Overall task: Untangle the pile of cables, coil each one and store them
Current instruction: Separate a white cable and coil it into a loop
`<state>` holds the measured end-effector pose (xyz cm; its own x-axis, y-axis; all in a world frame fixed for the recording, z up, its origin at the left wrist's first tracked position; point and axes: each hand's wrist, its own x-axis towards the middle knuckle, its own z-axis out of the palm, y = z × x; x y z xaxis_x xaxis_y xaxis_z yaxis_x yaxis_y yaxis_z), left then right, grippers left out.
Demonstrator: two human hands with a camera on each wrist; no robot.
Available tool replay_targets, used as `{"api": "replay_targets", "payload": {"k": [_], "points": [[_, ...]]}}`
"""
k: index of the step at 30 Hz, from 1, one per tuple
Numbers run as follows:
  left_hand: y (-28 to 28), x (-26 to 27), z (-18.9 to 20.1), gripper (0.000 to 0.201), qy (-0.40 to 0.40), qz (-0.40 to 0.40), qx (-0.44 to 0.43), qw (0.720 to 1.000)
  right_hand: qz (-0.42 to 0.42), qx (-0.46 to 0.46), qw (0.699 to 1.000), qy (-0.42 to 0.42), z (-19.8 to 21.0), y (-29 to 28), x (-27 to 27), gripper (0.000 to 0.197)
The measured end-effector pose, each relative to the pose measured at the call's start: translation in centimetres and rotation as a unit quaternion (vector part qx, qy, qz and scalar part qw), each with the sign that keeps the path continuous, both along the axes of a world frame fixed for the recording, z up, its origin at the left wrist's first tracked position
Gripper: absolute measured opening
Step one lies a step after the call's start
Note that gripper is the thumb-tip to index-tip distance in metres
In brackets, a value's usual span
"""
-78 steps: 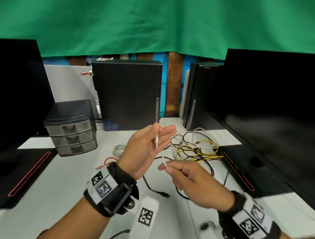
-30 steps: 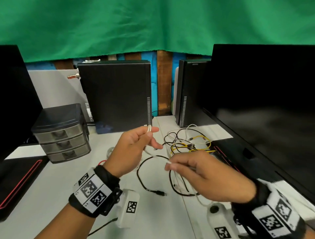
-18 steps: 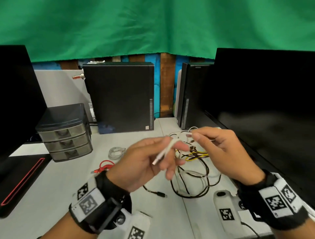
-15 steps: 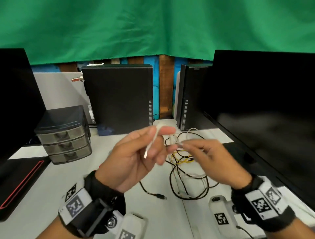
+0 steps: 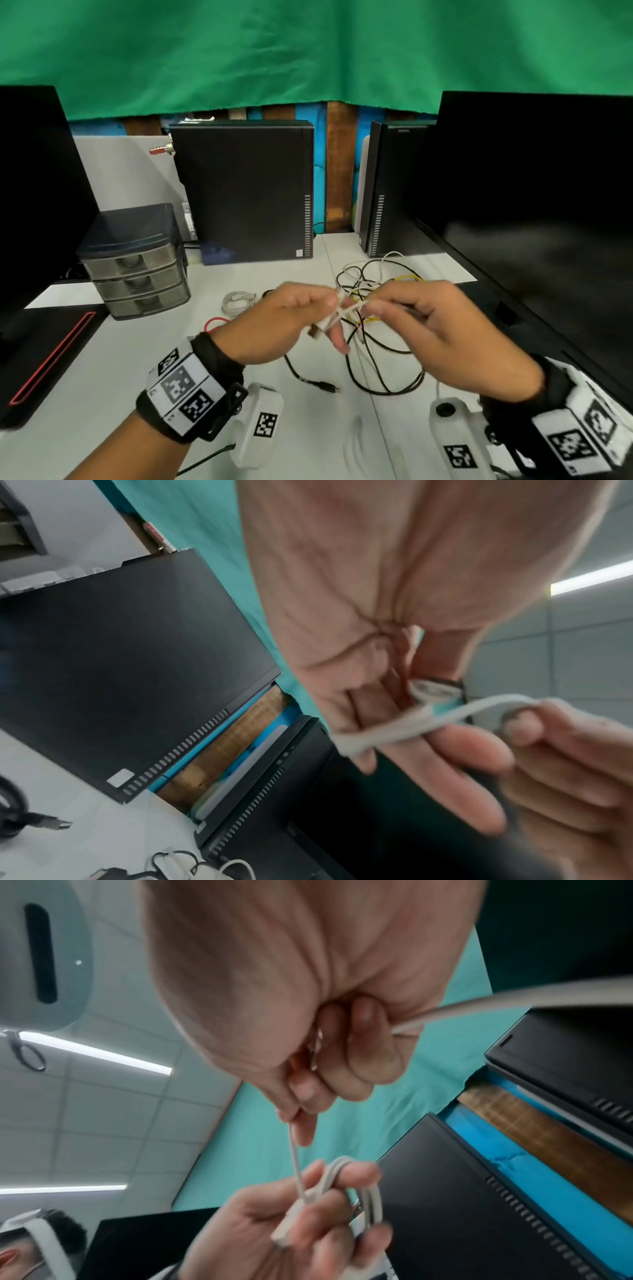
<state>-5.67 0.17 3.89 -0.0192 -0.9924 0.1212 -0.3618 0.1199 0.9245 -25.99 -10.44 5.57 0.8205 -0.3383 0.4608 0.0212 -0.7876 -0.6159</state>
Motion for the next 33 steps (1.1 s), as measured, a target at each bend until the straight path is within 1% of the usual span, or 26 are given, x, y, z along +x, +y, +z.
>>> {"api": "replay_targets", "payload": {"k": [1, 3, 4, 5, 6, 8, 9, 10, 11, 12, 14, 15, 16, 18, 20, 21, 23, 24, 25, 26, 27, 28, 29, 30, 31, 33], "points": [[0.3, -0.4, 0.3, 0.049, -0.001, -0.051, 0.017, 0.999, -0.011, 0.015, 1.000, -0.025, -0.1, -0.5, 0.0, 0.022], [0.6, -1.0, 0.7, 0.051, 0.028, -0.128, 0.026, 0.991, -0.032, 0.049, 0.995, -0.076, -0.7, -1.6, 0.4, 0.018], [0.8, -1.2, 1.0, 0.050, 0.065, -0.154, 0.021, 0.986, -0.042, 0.066, 0.993, -0.089, -1.1, -2.0, 0.7, 0.018], [0.9, -1.3, 1.4, 0.046, 0.120, -0.167, 0.010, 0.979, -0.051, 0.078, 0.991, -0.093, -1.5, -2.5, 1.0, 0.019], [1.2, -1.3, 1.7, 0.041, 0.190, -0.168, -0.010, 0.967, -0.056, 0.087, 0.991, -0.080, -2.1, -2.7, 1.3, 0.020], [1.5, -1.2, 2.4, 0.039, 0.326, -0.110, -0.057, 0.937, -0.046, 0.100, 0.994, -0.010, -3.5, -2.5, 1.8, 0.023], [1.5, -1.1, 2.7, 0.039, 0.371, -0.067, -0.084, 0.922, -0.034, 0.102, 0.994, 0.033, -4.2, -1.8, 2.2, 0.024], [1.3, -0.8, 2.8, 0.039, 0.389, -0.018, -0.110, 0.915, -0.015, 0.101, 0.992, 0.072, -4.7, -1.0, 2.5, 0.027], [1.0, -0.4, 2.7, 0.039, 0.371, 0.035, -0.133, 0.919, 0.008, 0.091, 0.990, 0.103, -5.4, -0.3, 2.8, 0.030], [0.7, 0.1, 2.3, 0.038, 0.312, 0.092, -0.147, 0.934, 0.032, 0.071, 0.989, 0.126, -5.6, 0.6, 2.9, 0.034], [0.1, 1.3, 1.3, 0.037, 0.121, 0.180, -0.144, 0.966, 0.064, 0.031, 0.988, 0.137, -5.2, 2.0, 2.8, 0.039], [-0.1, 1.8, 0.6, 0.041, 0.037, 0.191, -0.122, 0.973, 0.068, 0.028, 0.990, 0.124, -4.5, 2.3, 2.6, 0.036], [-0.2, 2.2, 0.0, 0.044, -0.020, 0.178, -0.090, 0.980, 0.069, 0.031, 0.992, 0.103, -3.5, 2.5, 2.2, 0.033], [-0.1, 2.1, -0.5, 0.046, -0.071, 0.101, -0.021, 0.992, 0.054, 0.042, 0.996, 0.054, -1.6, 2.4, 1.5, 0.026], [0.2, 1.1, -0.3, 0.050, -0.078, 0.003, 0.037, 0.996, 0.017, 0.046, 0.999, -0.004, -0.6, 1.2, 1.0, 0.021], [0.3, 0.5, -0.1, 0.053, -0.060, -0.037, 0.054, 0.996, -0.009, 0.044, 0.998, -0.035, -0.4, 0.4, 0.8, 0.020], [0.6, -0.3, 0.6, 0.053, 0.025, -0.099, 0.053, 0.993, -0.054, 0.076, 0.991, -0.093, -0.9, -1.1, 1.0, 0.019], [0.9, -0.7, 1.0, 0.048, 0.084, -0.126, 0.036, 0.988, -0.066, 0.105, 0.986, -0.110, -1.5, -1.8, 1.2, 0.022], [1.2, -1.0, 1.5, 0.043, 0.145, -0.143, 0.010, 0.979, -0.072, 0.129, 0.983, -0.114, -2.2, -2.2, 1.5, 0.024], [1.5, -1.3, 2.0, 0.041, 0.200, -0.139, -0.017, 0.970, -0.072, 0.146, 0.981, -0.102, -3.1, -2.2, 1.9, 0.025], [1.6, -1.5, 2.4, 0.041, 0.251, -0.112, -0.043, 0.961, -0.068, 0.158, 0.982, -0.075, -3.9, -2.0, 2.3, 0.026], [1.6, -1.6, 2.8, 0.041, 0.290, -0.066, -0.069, 0.952, -0.059, 0.164, 0.984, -0.034, -4.8, -1.5, 2.6, 0.027], [1.6, -1.5, 3.0, 0.041, 0.312, -0.011, -0.096, 0.945, -0.041, 0.157, 0.986, 0.022, -5.6, -0.8, 2.8, 0.027], [1.5, -1.2, 3.1, 0.040, 0.304, 0.046, -0.123, 0.944, -0.014, 0.134, 0.988, 0.080, -6.1, 0.1, 3.0, 0.027], [1.4, -0.8, 3.0, 0.040, 0.259, 0.105, -0.144, 0.949, 0.019, 0.099, 0.987, 0.127, -6.3, 1.2, 3.1, 0.027], [1.0, 0.4, 2.2, 0.045, 0.077, 0.198, -0.162, 0.964, 0.076, 0.042, 0.983, 0.163, -5.7, 3.2, 2.9, 0.025]]}}
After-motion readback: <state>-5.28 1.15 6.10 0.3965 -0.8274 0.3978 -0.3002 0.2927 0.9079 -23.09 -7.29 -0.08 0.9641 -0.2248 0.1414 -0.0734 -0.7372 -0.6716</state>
